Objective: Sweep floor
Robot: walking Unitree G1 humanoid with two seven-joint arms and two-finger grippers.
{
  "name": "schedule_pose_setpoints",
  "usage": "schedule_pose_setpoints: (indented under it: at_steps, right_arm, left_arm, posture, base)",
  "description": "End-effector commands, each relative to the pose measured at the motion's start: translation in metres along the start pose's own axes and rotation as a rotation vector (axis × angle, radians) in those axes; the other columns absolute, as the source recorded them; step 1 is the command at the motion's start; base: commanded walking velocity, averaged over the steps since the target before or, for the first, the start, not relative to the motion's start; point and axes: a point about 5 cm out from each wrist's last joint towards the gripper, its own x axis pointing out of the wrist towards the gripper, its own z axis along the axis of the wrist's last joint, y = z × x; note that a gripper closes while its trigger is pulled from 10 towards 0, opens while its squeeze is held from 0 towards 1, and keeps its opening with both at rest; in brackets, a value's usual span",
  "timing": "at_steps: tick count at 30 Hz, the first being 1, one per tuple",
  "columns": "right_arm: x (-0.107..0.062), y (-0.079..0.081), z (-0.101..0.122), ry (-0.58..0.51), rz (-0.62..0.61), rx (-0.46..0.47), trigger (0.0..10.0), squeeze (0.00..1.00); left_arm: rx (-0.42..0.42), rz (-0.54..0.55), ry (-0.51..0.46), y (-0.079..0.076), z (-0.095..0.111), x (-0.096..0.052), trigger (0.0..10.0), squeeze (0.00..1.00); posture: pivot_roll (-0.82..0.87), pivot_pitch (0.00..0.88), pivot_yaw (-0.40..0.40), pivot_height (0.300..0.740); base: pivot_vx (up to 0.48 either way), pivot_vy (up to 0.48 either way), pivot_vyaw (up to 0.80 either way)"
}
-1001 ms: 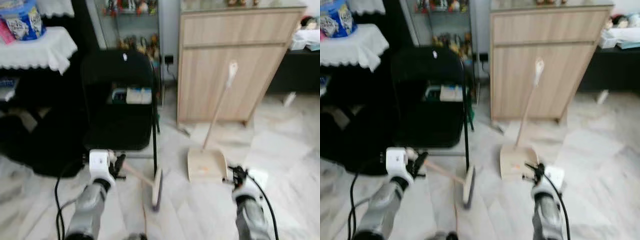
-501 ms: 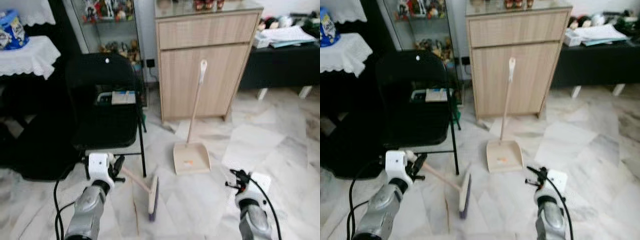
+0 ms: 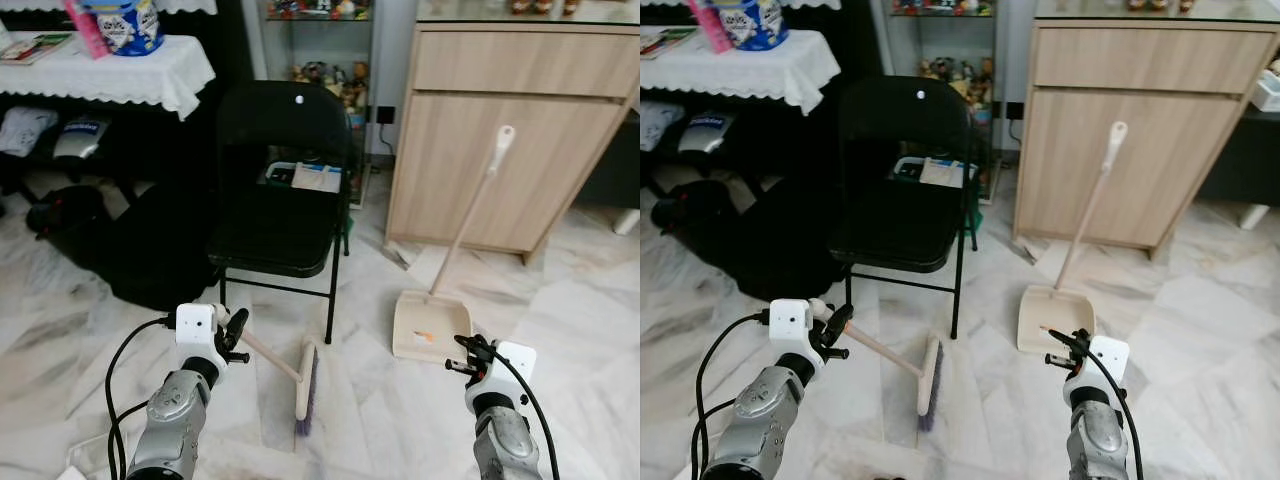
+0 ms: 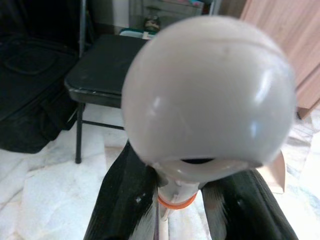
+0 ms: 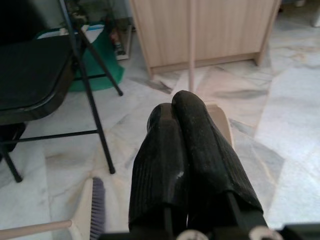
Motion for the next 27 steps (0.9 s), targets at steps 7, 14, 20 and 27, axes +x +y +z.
schedule_pose_setpoints:
  at_steps: [7, 14, 20, 27]
  right_arm:
    - [-0.0018, 0.0015, -0.0024, 0.002, 0.003, 0.005, 10.0, 0.00]
    - [-0.0014, 0.0025, -0.0022, 0.002, 0.003, 0.006, 10.0, 0.00]
    - [-0.0012, 0.0013, -0.0016, 0.000, 0.000, 0.007, 10.0, 0.00]
    - [-0.0004, 0.0005, -0.0004, 0.000, 0.007, 0.003, 10.0, 0.00]
  left_arm:
    - [0.012, 0.003, -0.032, 0.0014, 0.0067, 0.0005, 10.0, 0.00]
    - [0.018, 0.016, -0.022, 0.0037, 0.0053, 0.0000, 10.0, 0.00]
    - [0.018, 0.034, -0.018, 0.0059, 0.0033, -0.0018, 10.0, 0.00]
    - [0.014, 0.061, -0.007, 0.0064, -0.0015, -0.0027, 10.0, 0.00]
  posture:
    - [0.01, 0.007, 0.051, 0.740]
    - [0.01, 0.023, 0.048, 0.740]
    - [0.01, 0.036, 0.044, 0.740]
    - [0.00, 0.035, 0.026, 0.740]
  base:
    - [0.000, 0.000, 0.80]
    - [0.000, 0.000, 0.80]
    - [0.000, 0.000, 0.80]
    - [0.000, 0.000, 0.80]
